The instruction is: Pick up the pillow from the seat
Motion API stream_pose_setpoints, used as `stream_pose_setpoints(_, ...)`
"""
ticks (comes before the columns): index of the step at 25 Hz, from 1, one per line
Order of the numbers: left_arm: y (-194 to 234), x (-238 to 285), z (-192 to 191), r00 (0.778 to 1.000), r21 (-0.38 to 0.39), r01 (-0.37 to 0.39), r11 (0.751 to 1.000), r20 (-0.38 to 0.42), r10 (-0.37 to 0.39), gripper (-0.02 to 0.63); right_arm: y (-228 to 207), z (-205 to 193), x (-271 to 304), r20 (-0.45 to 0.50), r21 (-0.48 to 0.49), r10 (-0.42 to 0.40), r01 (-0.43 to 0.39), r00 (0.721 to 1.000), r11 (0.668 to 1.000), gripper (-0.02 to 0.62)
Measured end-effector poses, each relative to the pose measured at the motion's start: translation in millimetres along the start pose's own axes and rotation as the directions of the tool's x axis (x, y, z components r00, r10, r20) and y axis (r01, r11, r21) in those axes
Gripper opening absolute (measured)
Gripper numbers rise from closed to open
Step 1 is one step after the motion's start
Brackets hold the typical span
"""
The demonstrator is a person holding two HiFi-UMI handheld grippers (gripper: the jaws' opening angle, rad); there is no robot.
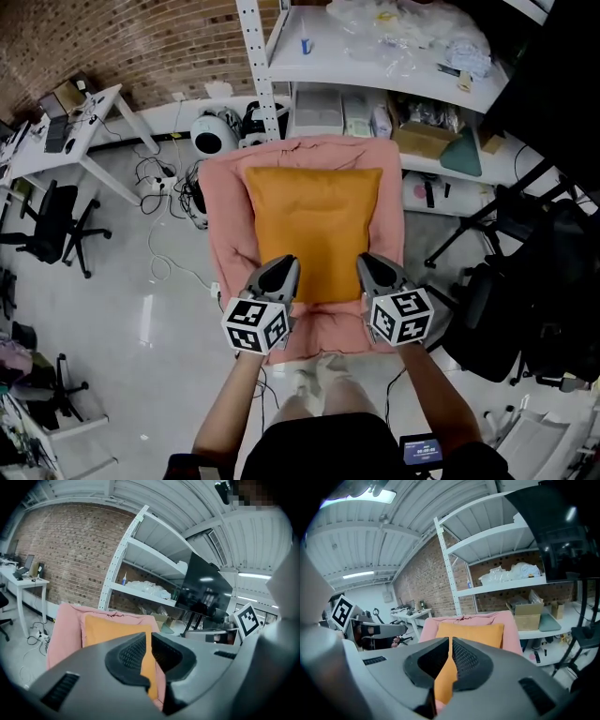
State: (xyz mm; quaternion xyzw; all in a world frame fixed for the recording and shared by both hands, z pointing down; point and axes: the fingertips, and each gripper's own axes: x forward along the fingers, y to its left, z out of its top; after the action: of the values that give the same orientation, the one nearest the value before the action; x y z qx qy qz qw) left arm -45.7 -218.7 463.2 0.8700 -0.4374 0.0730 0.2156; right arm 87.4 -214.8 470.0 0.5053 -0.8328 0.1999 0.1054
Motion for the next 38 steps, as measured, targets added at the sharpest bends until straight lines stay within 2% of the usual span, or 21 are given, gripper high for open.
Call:
stream_pose_setpoints(4,8,12,-17,0.999,-0.037,0.007,0.999,-0.038,-0.008,0.064,-10,-15,12,-0.024,0.024,0.004,-0.003,1.0,1.0,0.026)
stream_pose_setpoints(10,19,29,-38,0.998,-0.084,0.006,0.996,-0.069,-0.012,0.109,-23,-38,27,-0.072,0.065,0.019,-0.015,0.997,0.998,0.106)
stream_pose_setpoints(18,29,46,-57,0.997,-0.137,0.018,0.99,-0.069,-0.028,0.233,-37,-64,43,-0.13,0.082,0.034,-0.024,0.991,0.996,0.177)
stream_pose_setpoints(27,43,56,-80,0.998,-0.163,0.003,0.987,-0.068,-0.015,0.319,-45,-94,64,-0.168,0.097,0.056,-0.04,0.984,0.994,0.247)
stream_pose_setpoints(38,70,69,-107,0.995,-0.159,-0.062,0.985,-0.085,0.049,0.359,-62,-118,87,-0.169,0.088,0.024,-0.009,0.985,0.996,0.305)
